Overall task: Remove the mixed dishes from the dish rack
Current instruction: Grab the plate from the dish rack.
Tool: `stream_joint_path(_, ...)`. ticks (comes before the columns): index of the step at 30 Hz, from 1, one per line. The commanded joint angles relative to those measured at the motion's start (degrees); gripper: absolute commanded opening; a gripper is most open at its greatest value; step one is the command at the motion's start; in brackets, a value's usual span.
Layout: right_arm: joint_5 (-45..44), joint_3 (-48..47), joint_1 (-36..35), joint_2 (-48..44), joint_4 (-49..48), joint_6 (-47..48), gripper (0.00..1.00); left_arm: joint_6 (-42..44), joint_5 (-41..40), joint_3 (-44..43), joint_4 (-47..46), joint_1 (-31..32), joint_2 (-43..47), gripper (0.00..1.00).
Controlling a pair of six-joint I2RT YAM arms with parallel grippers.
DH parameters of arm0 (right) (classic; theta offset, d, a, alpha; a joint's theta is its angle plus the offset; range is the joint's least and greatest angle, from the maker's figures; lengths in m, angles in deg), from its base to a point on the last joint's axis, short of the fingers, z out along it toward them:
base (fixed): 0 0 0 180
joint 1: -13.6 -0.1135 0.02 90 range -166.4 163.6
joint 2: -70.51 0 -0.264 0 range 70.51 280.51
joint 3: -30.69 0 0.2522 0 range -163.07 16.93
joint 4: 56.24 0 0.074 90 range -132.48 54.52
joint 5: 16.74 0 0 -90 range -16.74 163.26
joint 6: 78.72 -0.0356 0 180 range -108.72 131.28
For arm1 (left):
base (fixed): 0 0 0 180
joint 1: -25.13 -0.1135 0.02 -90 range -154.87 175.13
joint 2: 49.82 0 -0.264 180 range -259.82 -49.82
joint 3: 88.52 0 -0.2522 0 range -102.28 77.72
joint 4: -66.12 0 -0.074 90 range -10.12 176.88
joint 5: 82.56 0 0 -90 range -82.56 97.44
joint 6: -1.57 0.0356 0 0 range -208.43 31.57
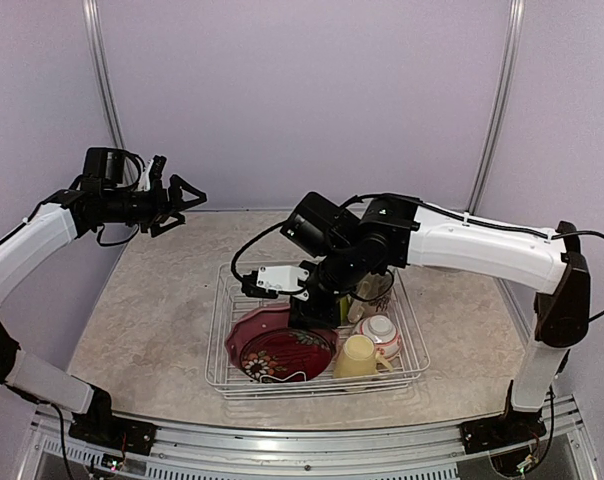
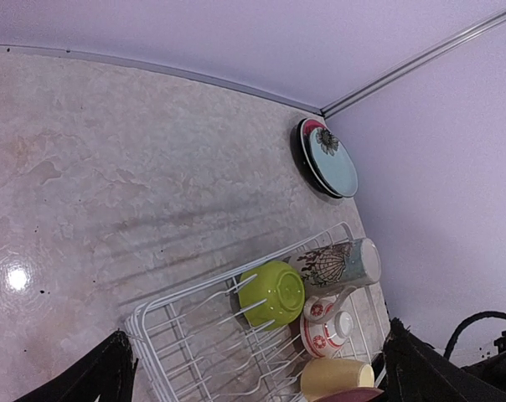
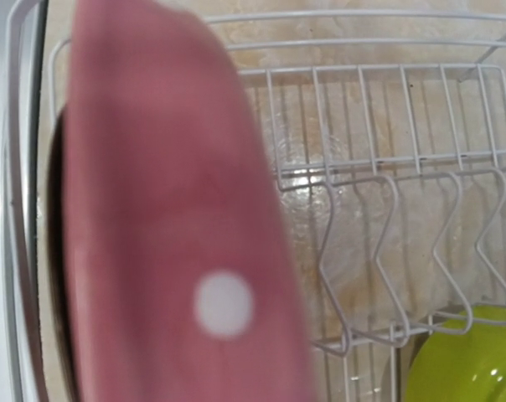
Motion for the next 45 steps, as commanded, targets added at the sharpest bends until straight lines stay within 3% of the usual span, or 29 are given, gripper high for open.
stream_joint_path(1, -4.08, -2.67, -1.19, -1.27, -9.24, 0.86, 0.0, 0.19, 0.68, -1.5, 0.01, 0.14, -0.46, 0.99)
stream_joint_path(14, -15.94, -2.58, -4.71, -4.16, -11.07, 2.97, 0.0, 0.19, 0.98, -1.5, 0.02, 0.14, -0.28, 0.99)
stream_joint_path(45, -21.31, -2.94, -5.48, -8.13, -21.87, -0.66, 0.0, 0.1, 1.18, -1.66, 0.18, 0.16, -0.28, 0.99)
